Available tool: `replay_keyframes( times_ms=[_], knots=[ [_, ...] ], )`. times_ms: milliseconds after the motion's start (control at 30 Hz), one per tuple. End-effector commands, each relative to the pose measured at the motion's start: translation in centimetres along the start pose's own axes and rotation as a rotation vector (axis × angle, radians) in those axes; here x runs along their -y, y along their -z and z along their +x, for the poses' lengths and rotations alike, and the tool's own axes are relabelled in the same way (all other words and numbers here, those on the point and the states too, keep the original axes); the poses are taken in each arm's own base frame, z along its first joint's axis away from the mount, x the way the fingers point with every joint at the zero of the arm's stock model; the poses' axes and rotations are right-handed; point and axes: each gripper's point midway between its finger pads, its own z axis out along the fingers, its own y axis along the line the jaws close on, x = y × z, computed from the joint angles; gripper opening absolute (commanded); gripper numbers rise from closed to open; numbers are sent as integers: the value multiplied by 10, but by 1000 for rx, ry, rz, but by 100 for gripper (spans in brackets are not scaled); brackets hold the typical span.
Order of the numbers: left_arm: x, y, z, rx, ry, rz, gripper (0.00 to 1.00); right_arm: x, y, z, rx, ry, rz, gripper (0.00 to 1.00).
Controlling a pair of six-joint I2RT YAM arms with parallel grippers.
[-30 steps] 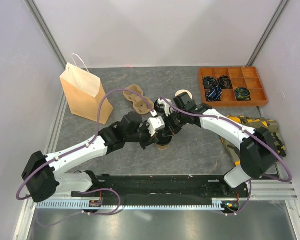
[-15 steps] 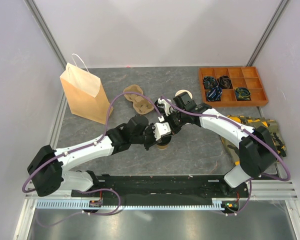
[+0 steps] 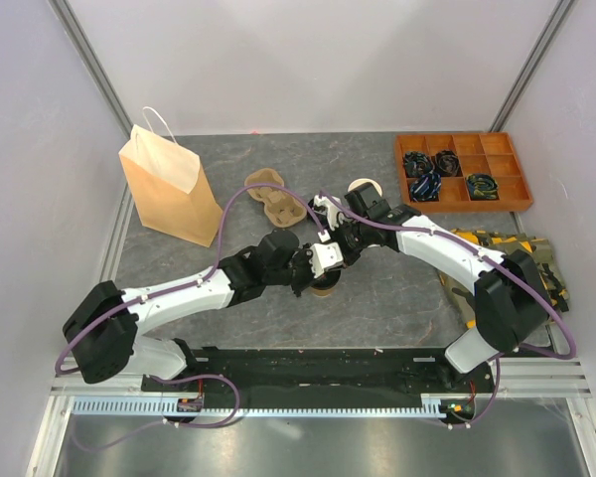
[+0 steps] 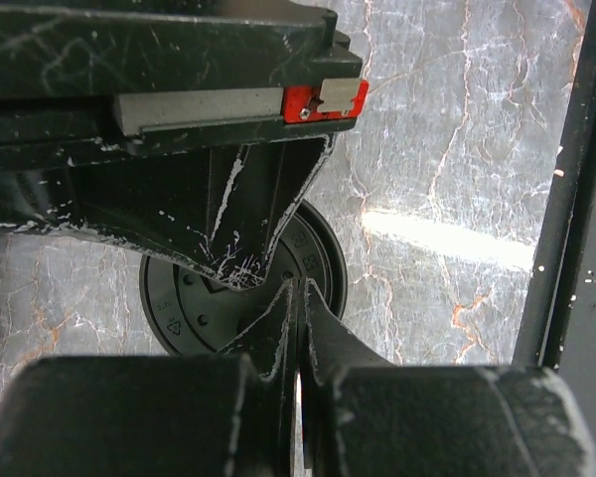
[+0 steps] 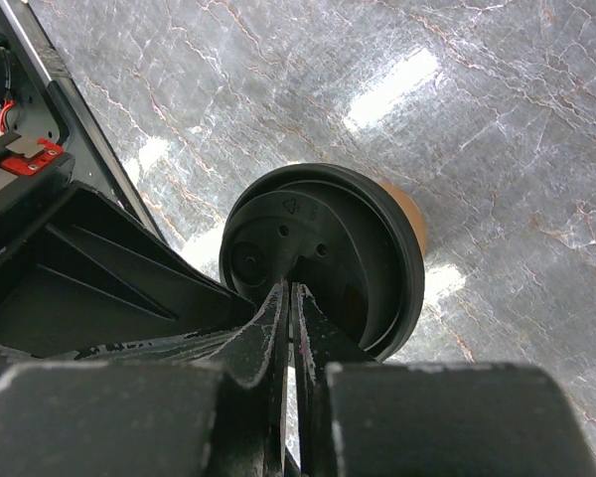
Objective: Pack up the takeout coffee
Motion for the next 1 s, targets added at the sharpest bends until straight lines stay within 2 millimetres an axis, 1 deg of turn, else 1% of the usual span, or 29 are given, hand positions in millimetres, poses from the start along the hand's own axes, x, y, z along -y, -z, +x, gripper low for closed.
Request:
replay_keyframes(
  times_ms=[0, 33, 100, 133, 200, 233, 267, 300, 333, 367, 400, 433, 467, 500, 533, 567, 600, 633, 667, 700, 733, 767, 800, 833, 867, 900, 933, 967],
  knots=[
    [13, 1, 45, -138, -5, 45, 2, 12, -9, 17, -66, -16, 34, 8],
    [12, 2, 42, -130, -6, 46, 2, 12, -9, 17, -64, -16, 34, 8],
    [12, 9, 24, -79, 0, 44, 2, 10, -7, 11, -49, -6, 30, 8],
    [12, 13, 8, -47, 9, 56, 2, 8, -6, 10, -45, -4, 23, 9],
    [16, 20, -15, -4, 47, 77, 2, 1, -3, 0, -22, 4, -3, 10],
    [20, 26, -31, 19, 58, 110, 3, -1, -2, -3, -17, 8, -10, 12],
    [23, 29, -40, 35, 80, 122, 5, -4, 1, -10, -1, 21, -15, 13],
    [23, 34, -49, 53, 88, 125, 6, -4, 3, -13, 6, 25, -18, 13],
    [20, 39, -63, 78, 91, 119, 8, -5, 4, -16, 12, 32, -19, 15],
    [21, 43, -64, 67, 111, 125, 11, -6, 8, -21, 28, 41, -17, 15],
    [22, 48, -71, 81, 116, 130, 14, -9, 11, -23, 31, 43, -26, 17],
    [18, 53, -83, 106, 121, 125, 20, -10, 13, -28, 42, 49, -27, 18],
    [18, 59, -86, 105, 143, 128, 23, -11, 17, -32, 52, 54, -30, 20],
    [18, 66, -98, 132, 149, 143, 28, -12, 21, -36, 63, 58, -36, 22],
    [11, 71, -103, 144, 166, 137, 34, -13, 24, -39, 75, 62, -36, 22],
    [8, 75, -105, 145, 199, 138, 37, -12, 30, -47, 99, 68, -31, 23],
    [-3, 84, -116, 176, 222, 135, 40, -12, 33, -51, 109, 69, -30, 26],
    [-9, 89, -120, 187, 243, 131, 46, -13, 38, -59, 130, 77, -33, 29],
    [-15, 93, -125, 196, 275, 128, 49, -11, 42, -64, 143, 73, -29, 31],
    [-29, 105, -137, 231, 286, 116, 51, -9, 45, -67, 153, 71, -25, 36],
    [-38, 110, -142, 245, 294, 107, 55, -10, 50, -76, 176, 81, -21, 39],
    [-44, 118, -149, 263, 319, 99, 57, -6, 54, -79, 185, 78, -9, 41],
    [-60, 133, -161, 299, 321, 71, 59, -4, 56, -81, 193, 81, 2, 46],
    [-67, 142, -167, 317, 318, 57, 63, 0, 59, -86, 204, 88, 31, 49],
    [-75, 151, -173, 335, 310, 32, 65, 5, 61, -88, 208, 102, 51, 52],
    [-92, 168, -181, 365, 308, -24, 68, 6, 62, -87, 201, 106, 63, 55],
    [-101, 177, -185, 379, 312, -52, 69, 9, 65, -89, 203, 112, 82, 56],
    [-108, 188, -189, 398, 311, -86, 70, 13, 65, -86, 191, 111, 105, 57]
  ],
)
